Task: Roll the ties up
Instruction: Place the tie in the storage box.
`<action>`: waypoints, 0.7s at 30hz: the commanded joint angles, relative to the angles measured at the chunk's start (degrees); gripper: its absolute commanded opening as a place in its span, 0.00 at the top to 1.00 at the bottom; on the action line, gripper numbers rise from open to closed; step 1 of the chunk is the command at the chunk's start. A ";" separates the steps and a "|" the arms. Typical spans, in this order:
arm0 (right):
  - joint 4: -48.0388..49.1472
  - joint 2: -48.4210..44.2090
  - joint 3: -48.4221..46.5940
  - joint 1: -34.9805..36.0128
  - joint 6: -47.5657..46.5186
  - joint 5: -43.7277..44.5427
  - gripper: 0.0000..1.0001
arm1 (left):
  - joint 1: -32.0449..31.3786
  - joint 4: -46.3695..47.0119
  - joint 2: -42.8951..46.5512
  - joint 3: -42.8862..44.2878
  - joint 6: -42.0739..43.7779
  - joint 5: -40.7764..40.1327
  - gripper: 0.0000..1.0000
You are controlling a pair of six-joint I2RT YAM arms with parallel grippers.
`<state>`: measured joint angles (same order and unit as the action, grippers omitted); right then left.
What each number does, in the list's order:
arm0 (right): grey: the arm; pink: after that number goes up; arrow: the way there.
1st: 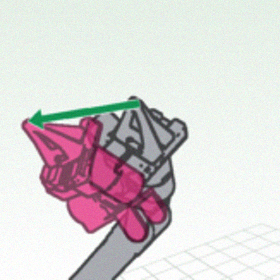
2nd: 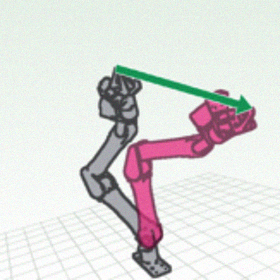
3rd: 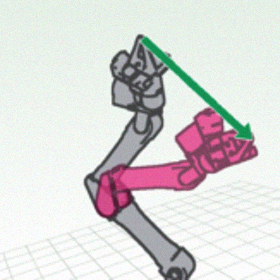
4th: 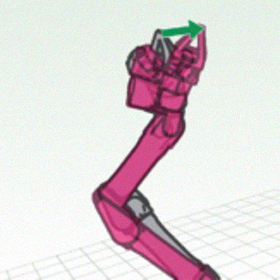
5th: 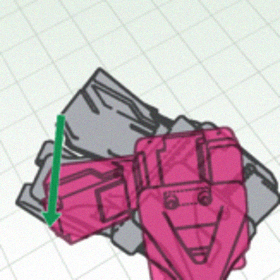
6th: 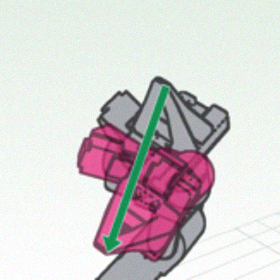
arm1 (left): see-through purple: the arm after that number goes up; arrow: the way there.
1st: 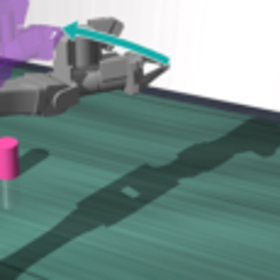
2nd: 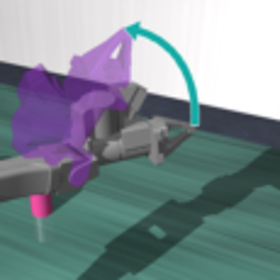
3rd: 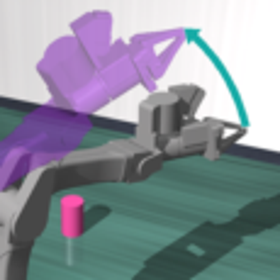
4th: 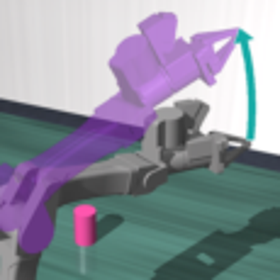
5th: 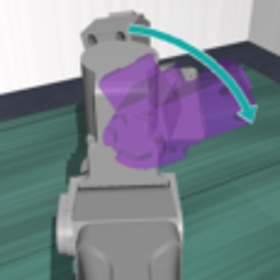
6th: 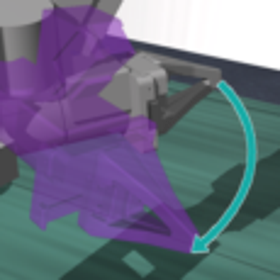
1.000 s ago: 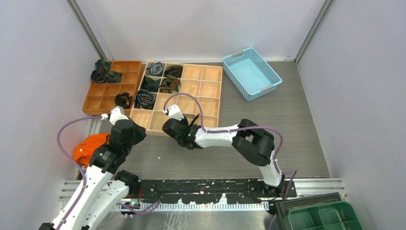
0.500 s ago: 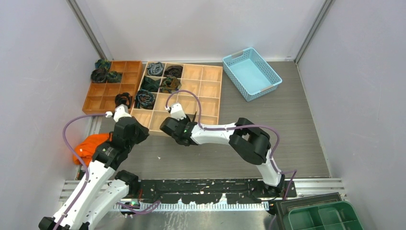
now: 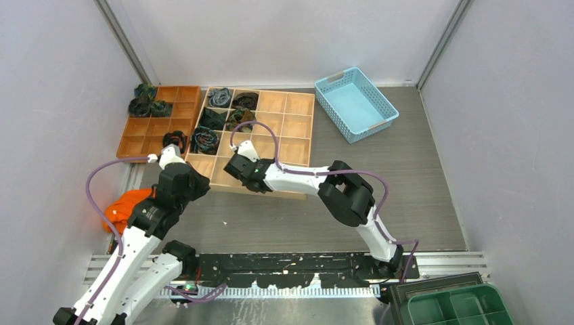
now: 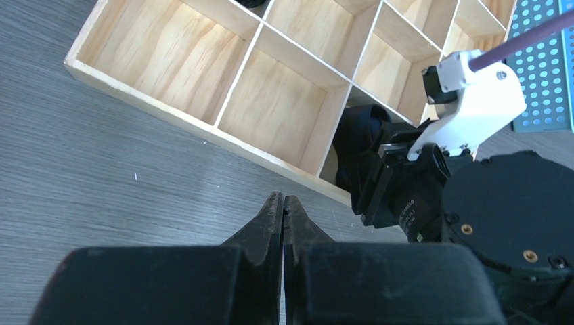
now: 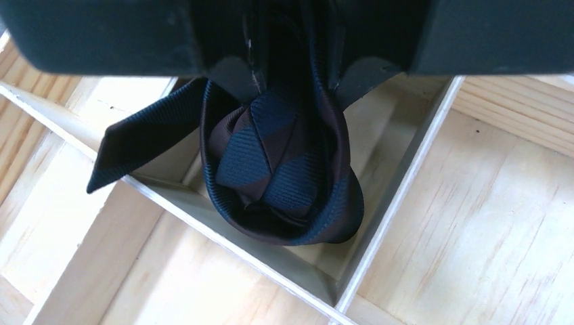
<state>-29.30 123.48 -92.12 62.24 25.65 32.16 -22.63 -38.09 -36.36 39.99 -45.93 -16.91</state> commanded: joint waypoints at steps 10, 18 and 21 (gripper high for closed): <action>-13.68 13.89 -5.21 0.62 -2.58 -16.40 0.89 | -0.04 0.00 1.29 1.41 1.63 -1.11 1.00; -11.52 9.03 -1.52 0.51 -4.41 -17.39 0.41 | -0.04 -0.94 1.38 2.10 2.15 -1.96 1.00; -13.30 8.10 -2.85 0.43 -6.06 -17.89 0.40 | -0.04 -1.10 1.31 2.41 2.16 -1.99 1.00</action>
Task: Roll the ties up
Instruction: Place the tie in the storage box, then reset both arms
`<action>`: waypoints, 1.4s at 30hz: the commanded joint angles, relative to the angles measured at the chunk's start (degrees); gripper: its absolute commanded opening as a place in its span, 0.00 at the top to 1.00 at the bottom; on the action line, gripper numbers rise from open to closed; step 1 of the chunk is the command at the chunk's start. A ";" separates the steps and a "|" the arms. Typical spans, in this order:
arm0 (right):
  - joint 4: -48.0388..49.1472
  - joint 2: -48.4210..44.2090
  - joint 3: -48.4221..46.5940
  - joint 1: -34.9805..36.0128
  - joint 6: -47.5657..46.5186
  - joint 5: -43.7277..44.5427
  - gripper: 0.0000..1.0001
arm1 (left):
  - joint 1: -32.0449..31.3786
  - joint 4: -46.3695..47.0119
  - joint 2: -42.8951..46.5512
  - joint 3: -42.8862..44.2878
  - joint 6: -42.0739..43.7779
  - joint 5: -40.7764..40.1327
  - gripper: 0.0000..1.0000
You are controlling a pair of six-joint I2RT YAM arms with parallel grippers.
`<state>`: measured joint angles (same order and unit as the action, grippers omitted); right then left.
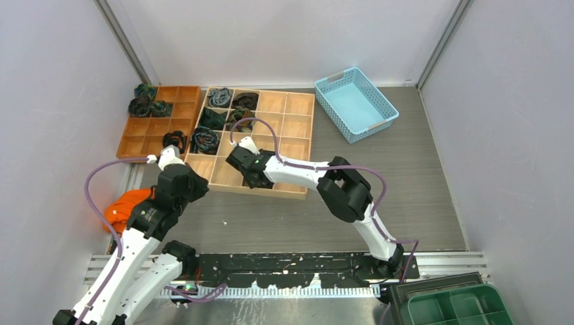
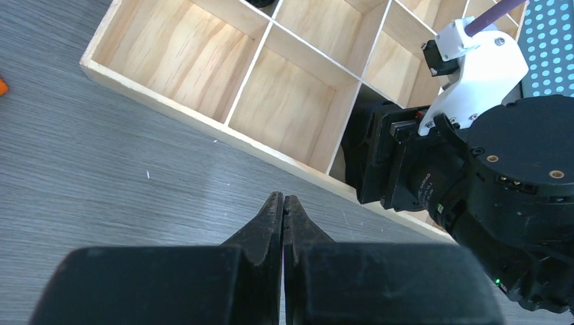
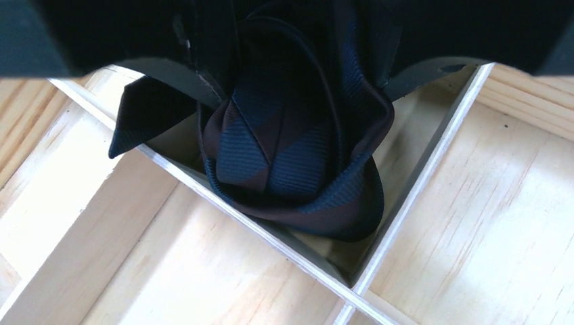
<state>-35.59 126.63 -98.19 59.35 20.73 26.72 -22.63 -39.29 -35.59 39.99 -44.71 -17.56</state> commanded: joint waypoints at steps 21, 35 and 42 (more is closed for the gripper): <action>-7.40 -8.25 -4.57 2.73 -7.41 -5.63 0.15 | -0.04 -1.18 -0.70 4.62 2.43 -3.10 1.00; -7.60 -28.09 2.16 0.67 -3.06 8.07 0.04 | -0.09 -2.21 -0.50 5.77 2.21 -4.87 1.00; -6.06 -40.37 12.63 -0.92 3.18 24.96 0.02 | -0.06 -1.41 -0.91 4.76 1.24 -3.40 1.00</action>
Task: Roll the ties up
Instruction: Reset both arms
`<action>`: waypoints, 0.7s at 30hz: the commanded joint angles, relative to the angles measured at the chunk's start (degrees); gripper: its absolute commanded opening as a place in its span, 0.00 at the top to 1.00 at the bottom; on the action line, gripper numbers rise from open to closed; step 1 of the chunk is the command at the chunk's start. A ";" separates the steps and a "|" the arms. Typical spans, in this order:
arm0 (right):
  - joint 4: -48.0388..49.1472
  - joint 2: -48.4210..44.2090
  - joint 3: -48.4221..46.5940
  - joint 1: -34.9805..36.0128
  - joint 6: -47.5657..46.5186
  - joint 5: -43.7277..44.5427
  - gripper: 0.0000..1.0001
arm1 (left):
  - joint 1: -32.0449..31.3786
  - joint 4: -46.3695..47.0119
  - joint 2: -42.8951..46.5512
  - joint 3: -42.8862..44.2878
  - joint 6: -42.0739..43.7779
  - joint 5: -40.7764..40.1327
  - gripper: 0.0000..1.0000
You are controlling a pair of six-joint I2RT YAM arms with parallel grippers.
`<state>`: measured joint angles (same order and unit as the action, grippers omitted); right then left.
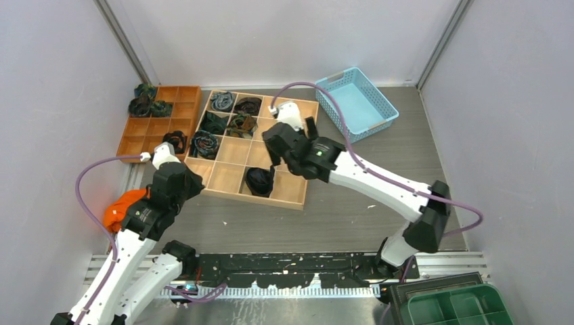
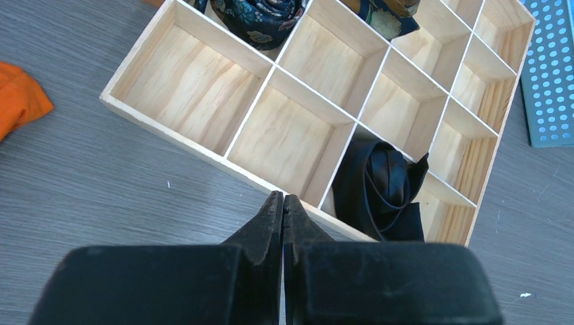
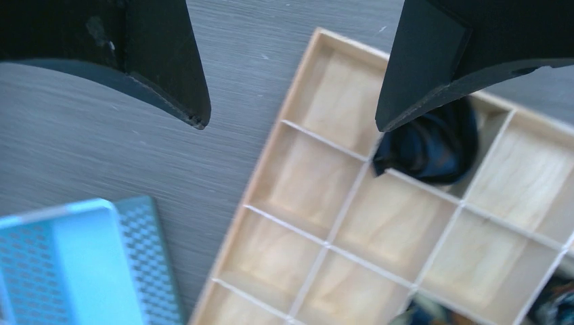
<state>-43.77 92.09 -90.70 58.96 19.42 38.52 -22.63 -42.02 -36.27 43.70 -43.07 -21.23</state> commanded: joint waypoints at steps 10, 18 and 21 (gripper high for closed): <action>2.45 -13.35 13.24 -3.46 9.93 20.44 0.01 | -0.06 1.54 -0.90 0.95 -1.23 1.61 1.00; 3.46 -15.35 16.05 -3.65 9.66 20.10 0.01 | -0.04 1.90 -1.59 0.75 -1.41 2.17 1.00; 4.88 -16.57 17.98 -3.74 9.08 19.49 0.01 | -0.04 2.06 -1.46 0.49 -1.40 2.24 1.00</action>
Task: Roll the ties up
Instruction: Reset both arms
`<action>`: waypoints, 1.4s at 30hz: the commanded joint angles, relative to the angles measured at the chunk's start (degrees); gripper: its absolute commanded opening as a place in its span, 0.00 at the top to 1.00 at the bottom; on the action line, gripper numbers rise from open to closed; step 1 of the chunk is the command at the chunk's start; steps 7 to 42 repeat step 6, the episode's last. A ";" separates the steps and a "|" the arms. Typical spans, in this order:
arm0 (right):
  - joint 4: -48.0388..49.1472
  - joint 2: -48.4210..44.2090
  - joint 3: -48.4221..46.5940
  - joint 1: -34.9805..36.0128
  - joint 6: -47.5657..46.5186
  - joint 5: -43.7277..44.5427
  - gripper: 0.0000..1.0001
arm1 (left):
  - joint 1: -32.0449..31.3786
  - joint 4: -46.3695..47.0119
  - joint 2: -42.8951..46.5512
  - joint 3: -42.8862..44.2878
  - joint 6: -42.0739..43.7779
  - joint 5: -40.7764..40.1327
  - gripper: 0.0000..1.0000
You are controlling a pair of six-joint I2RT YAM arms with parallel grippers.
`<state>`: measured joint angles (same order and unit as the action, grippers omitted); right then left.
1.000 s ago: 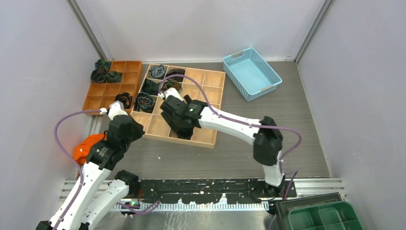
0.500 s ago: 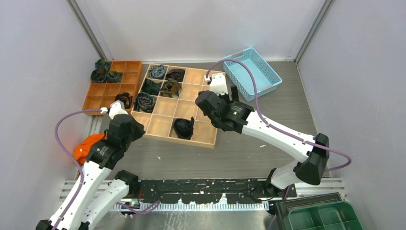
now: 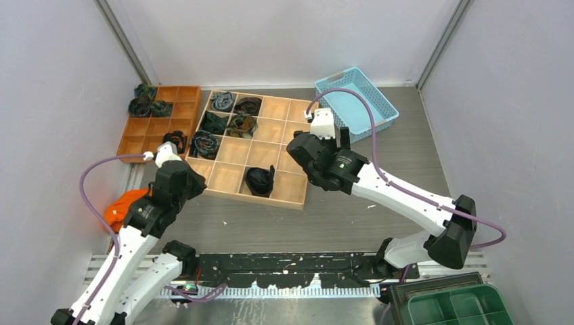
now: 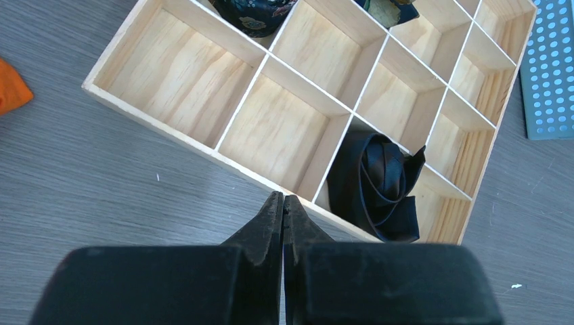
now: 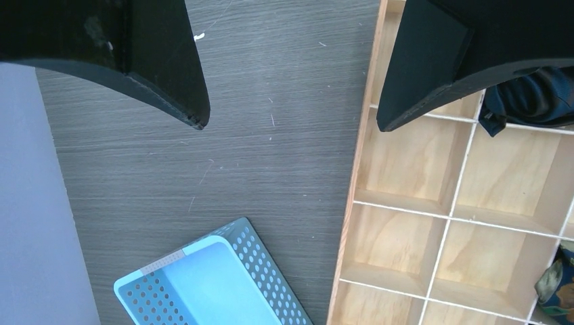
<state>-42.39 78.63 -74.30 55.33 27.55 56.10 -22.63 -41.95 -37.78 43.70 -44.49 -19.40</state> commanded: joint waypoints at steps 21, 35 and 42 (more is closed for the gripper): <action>4.06 -2.98 2.75 -1.60 0.73 -1.16 0.00 | -0.04 2.29 0.07 0.24 0.02 0.54 1.00; 4.06 -2.98 2.75 -1.60 0.73 -1.16 0.00 | -0.04 2.29 0.07 0.24 0.02 0.54 1.00; 4.06 -2.98 2.75 -1.60 0.73 -1.16 0.00 | -0.04 2.29 0.07 0.24 0.02 0.54 1.00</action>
